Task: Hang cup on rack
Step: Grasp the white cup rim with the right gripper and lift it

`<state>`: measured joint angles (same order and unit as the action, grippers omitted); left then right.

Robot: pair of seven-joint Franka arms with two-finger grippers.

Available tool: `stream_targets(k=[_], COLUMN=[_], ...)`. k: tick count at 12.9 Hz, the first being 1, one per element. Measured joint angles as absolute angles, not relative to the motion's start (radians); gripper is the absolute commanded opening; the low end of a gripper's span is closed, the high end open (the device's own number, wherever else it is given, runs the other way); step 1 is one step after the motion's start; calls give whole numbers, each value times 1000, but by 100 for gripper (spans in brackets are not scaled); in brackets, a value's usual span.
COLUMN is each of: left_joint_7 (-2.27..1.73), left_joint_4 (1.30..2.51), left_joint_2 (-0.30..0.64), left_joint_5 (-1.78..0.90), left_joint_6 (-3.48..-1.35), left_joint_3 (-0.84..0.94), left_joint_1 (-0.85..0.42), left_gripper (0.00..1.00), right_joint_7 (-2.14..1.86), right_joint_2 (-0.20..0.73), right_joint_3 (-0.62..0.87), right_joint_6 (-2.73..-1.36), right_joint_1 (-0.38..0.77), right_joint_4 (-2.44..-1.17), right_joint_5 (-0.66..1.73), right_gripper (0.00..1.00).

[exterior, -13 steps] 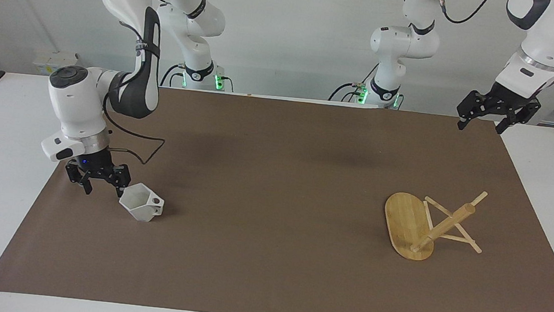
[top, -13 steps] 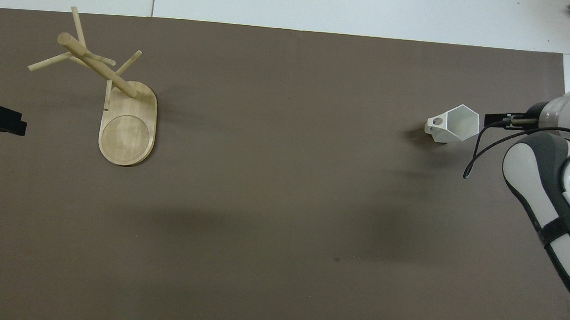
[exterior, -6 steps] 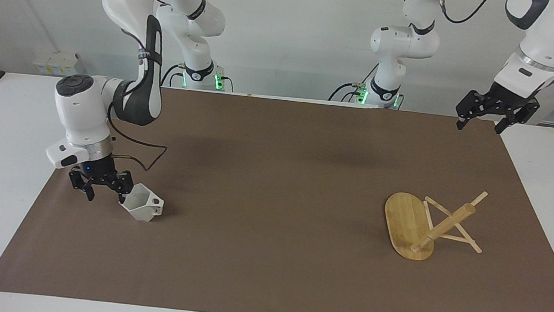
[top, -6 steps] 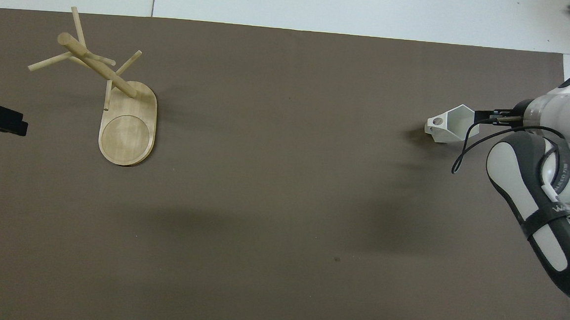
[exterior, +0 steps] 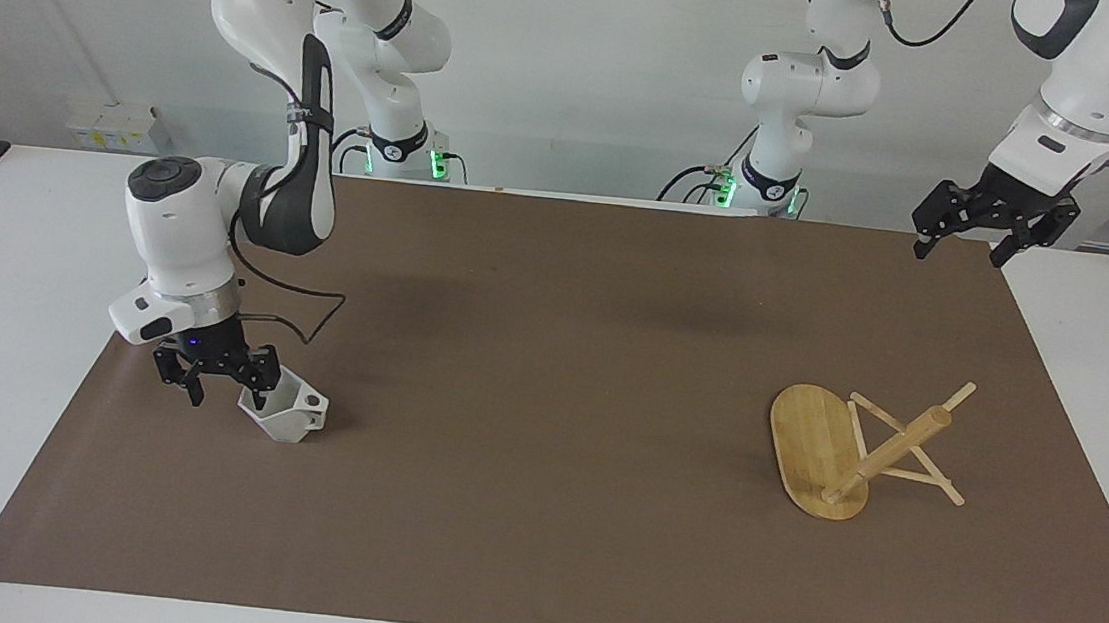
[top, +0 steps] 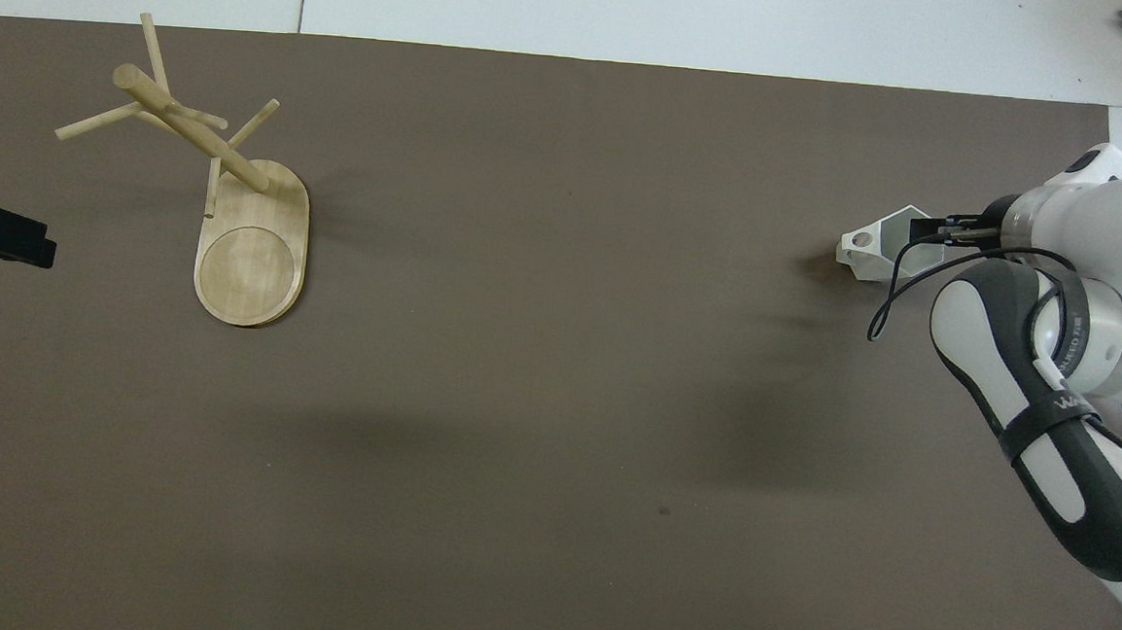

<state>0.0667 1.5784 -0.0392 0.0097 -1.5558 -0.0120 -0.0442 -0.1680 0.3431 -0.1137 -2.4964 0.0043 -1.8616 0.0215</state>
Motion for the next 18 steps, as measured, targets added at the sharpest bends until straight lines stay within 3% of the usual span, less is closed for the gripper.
stream_targets(k=[3,6,8,15,18], left_joint_7=[67,67,67,68,68], left_joint_4=[1578,1578,1578,1578,1578], left_joint_2=[-39,-39,-39,-39,-41], left_joint_5=[10,10,10,10,10], left_joint_6=[-1556,-1555,-1555,-1554,-1554], left_joint_3=[-12,-11,-11,-3,1], left_joint_1=[-45,-45,-45,-46,-46], left_gripper=[100,100,100,100,100], right_joint_7=[-168,-168,-168,-168,-168], right_joint_2=[349,349,349,345,341], right_joint_3=[-114,-114,-114,-110,-108], right_joint_6=[-2498,-2498,-2498,-2492,-2424], right_joint_1=[6,6,6,7,7], right_joint_4=[-1862,-1862,-1862,-1855,-1832], right_joint_5=[22,22,22,28,29], right_gripper=[55,19,1,0,0])
